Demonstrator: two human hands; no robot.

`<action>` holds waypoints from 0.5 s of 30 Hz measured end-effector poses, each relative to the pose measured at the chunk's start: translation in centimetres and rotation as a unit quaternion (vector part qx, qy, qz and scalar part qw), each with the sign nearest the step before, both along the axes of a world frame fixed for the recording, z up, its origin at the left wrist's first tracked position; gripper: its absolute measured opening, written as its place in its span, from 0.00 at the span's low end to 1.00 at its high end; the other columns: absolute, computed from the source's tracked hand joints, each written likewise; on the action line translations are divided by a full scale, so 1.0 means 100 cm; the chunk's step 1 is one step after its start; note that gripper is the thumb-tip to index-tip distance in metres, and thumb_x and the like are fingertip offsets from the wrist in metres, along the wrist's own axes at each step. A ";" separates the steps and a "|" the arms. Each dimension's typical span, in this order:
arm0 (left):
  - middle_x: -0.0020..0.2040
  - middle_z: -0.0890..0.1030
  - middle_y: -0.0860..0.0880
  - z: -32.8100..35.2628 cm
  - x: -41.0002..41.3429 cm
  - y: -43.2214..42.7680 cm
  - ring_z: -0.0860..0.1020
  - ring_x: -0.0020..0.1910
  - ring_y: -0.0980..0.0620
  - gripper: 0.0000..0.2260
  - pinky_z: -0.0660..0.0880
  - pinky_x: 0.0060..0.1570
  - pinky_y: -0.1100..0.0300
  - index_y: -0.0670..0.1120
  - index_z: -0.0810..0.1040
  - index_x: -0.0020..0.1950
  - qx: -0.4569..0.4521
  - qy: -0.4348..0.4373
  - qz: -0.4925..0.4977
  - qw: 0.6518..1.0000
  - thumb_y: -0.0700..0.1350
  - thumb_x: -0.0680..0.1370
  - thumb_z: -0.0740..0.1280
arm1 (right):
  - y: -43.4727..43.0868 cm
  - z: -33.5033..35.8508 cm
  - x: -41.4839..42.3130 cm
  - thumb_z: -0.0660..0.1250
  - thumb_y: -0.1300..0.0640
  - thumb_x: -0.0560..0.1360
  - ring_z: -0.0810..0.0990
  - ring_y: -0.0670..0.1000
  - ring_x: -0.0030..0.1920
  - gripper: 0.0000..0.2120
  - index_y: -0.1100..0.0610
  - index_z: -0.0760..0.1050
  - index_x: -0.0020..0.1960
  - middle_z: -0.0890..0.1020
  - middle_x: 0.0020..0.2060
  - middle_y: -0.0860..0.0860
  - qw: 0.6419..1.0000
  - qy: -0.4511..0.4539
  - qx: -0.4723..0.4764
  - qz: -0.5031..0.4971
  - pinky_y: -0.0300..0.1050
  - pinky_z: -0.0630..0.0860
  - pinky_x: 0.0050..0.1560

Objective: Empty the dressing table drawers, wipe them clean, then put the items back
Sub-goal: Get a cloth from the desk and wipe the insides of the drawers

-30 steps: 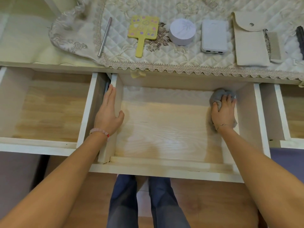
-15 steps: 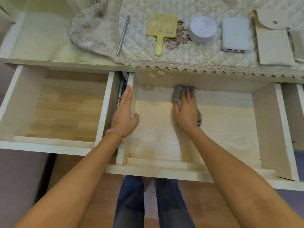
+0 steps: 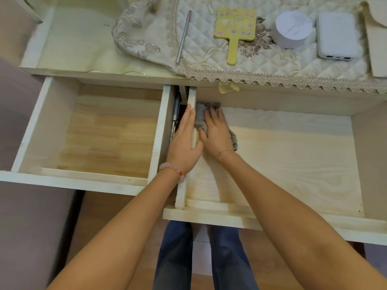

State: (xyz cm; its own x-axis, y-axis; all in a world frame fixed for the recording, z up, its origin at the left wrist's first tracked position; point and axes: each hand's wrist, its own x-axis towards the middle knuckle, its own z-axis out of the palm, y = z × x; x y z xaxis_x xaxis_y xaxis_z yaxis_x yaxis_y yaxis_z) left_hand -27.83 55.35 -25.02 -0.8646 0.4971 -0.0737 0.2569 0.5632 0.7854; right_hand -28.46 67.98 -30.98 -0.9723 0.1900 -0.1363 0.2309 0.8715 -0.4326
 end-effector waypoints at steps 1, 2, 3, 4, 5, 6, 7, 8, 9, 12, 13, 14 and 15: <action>0.74 0.44 0.63 0.000 0.000 0.000 0.49 0.71 0.68 0.31 0.55 0.65 0.73 0.49 0.48 0.77 0.006 0.000 0.000 1.000 0.38 0.78 0.59 | 0.001 0.001 0.002 0.46 0.47 0.75 0.56 0.63 0.73 0.32 0.66 0.61 0.71 0.65 0.70 0.63 1.000 0.011 0.001 0.006 0.50 0.46 0.75; 0.75 0.45 0.62 0.000 0.001 0.000 0.49 0.71 0.68 0.30 0.52 0.63 0.78 0.49 0.49 0.77 0.010 -0.002 0.000 1.000 0.39 0.78 0.59 | 0.000 0.002 0.004 0.48 0.48 0.76 0.55 0.63 0.73 0.30 0.65 0.61 0.72 0.64 0.71 0.63 1.000 0.015 -0.001 0.009 0.49 0.45 0.75; 0.75 0.45 0.62 0.001 0.001 0.000 0.49 0.70 0.70 0.29 0.50 0.61 0.81 0.49 0.49 0.77 0.013 -0.005 0.000 1.000 0.39 0.79 0.58 | -0.001 0.003 0.008 0.52 0.50 0.77 0.53 0.62 0.74 0.28 0.65 0.59 0.72 0.62 0.72 0.62 1.000 0.019 -0.003 0.014 0.48 0.43 0.75; 0.75 0.45 0.62 0.000 0.001 0.000 0.48 0.69 0.72 0.29 0.49 0.60 0.83 0.49 0.49 0.77 0.016 -0.009 0.000 1.000 0.40 0.79 0.58 | -0.002 0.004 0.011 0.54 0.52 0.78 0.51 0.62 0.75 0.27 0.64 0.58 0.73 0.60 0.73 0.62 1.000 0.019 -0.010 0.019 0.47 0.41 0.74; 0.75 0.45 0.62 0.000 0.000 0.000 0.48 0.68 0.74 0.29 0.49 0.58 0.84 0.49 0.49 0.77 0.016 -0.010 -0.001 1.000 0.40 0.79 0.58 | -0.004 0.006 0.016 0.54 0.52 0.78 0.49 0.61 0.75 0.27 0.64 0.56 0.73 0.58 0.73 0.61 0.999 0.023 -0.018 0.028 0.46 0.40 0.73; 0.75 0.45 0.62 -0.001 0.000 -0.001 0.47 0.67 0.75 0.29 0.49 0.58 0.84 0.49 0.49 0.77 0.014 -0.009 -0.003 1.000 0.40 0.79 0.58 | -0.005 0.008 0.022 0.53 0.52 0.78 0.47 0.60 0.75 0.28 0.64 0.55 0.74 0.56 0.74 0.61 0.999 0.026 -0.028 0.033 0.44 0.38 0.73; 0.75 0.44 0.62 -0.001 0.000 -0.001 0.47 0.67 0.75 0.29 0.49 0.57 0.85 0.49 0.48 0.77 0.010 -0.006 -0.006 1.000 0.40 0.79 0.58 | -0.006 0.008 0.030 0.53 0.52 0.79 0.46 0.59 0.75 0.27 0.63 0.54 0.74 0.55 0.75 0.60 0.998 0.028 -0.035 0.040 0.43 0.37 0.72; 0.76 0.44 0.61 -0.001 -0.001 -0.001 0.47 0.67 0.75 0.30 0.49 0.57 0.85 0.49 0.48 0.77 0.007 -0.002 -0.008 1.000 0.40 0.79 0.58 | -0.007 0.008 0.037 0.53 0.52 0.80 0.45 0.58 0.76 0.27 0.63 0.53 0.75 0.54 0.75 0.59 0.998 0.026 -0.041 0.047 0.42 0.36 0.71; 0.76 0.44 0.61 -0.001 -0.001 -0.001 0.47 0.66 0.76 0.30 0.50 0.57 0.85 0.49 0.48 0.77 0.005 0.000 -0.008 1.000 0.40 0.79 0.58 | -0.007 0.008 0.044 0.54 0.52 0.80 0.44 0.58 0.76 0.27 0.62 0.52 0.75 0.53 0.75 0.58 0.997 0.023 -0.044 0.056 0.42 0.36 0.71; 0.76 0.44 0.61 0.000 0.000 -0.002 0.47 0.64 0.78 0.30 0.51 0.53 0.86 0.49 0.47 0.77 0.002 0.002 -0.007 1.000 0.39 0.79 0.58 | -0.006 0.004 0.057 0.56 0.53 0.80 0.44 0.58 0.76 0.27 0.61 0.53 0.75 0.53 0.75 0.58 0.996 0.017 -0.034 0.077 0.43 0.37 0.72; 0.76 0.44 0.60 0.001 0.000 -0.002 0.48 0.66 0.75 0.30 0.51 0.53 0.86 0.49 0.47 0.77 -0.003 0.006 -0.007 1.000 0.40 0.79 0.58 | -0.005 0.003 0.059 0.57 0.53 0.80 0.45 0.59 0.75 0.27 0.61 0.53 0.75 0.53 0.75 0.58 0.996 0.016 -0.026 0.084 0.45 0.38 0.73; 0.76 0.44 0.61 0.001 0.000 -0.002 0.48 0.66 0.73 0.29 0.52 0.54 0.85 0.49 0.47 0.77 -0.008 0.011 -0.008 1.000 0.40 0.79 0.57 | -0.004 0.001 0.061 0.57 0.54 0.79 0.45 0.59 0.75 0.27 0.61 0.54 0.75 0.54 0.75 0.58 0.995 0.014 -0.016 0.092 0.47 0.39 0.74; 0.76 0.44 0.61 0.002 0.001 -0.002 0.49 0.67 0.72 0.29 0.52 0.54 0.83 0.49 0.47 0.77 -0.013 0.015 -0.009 1.000 0.40 0.80 0.57 | -0.002 -0.001 0.062 0.58 0.55 0.79 0.46 0.60 0.75 0.27 0.62 0.54 0.75 0.54 0.75 0.58 0.995 0.013 -0.006 0.101 0.49 0.41 0.75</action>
State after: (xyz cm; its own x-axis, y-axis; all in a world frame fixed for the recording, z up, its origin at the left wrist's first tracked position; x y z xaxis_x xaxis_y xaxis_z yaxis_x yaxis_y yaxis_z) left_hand -27.77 55.19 -24.87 -0.8580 0.5100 -0.0614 0.2895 0.5788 0.7623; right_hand -22.22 67.75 -31.05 -0.9936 -0.0108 -0.1126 0.0408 0.8942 -0.4458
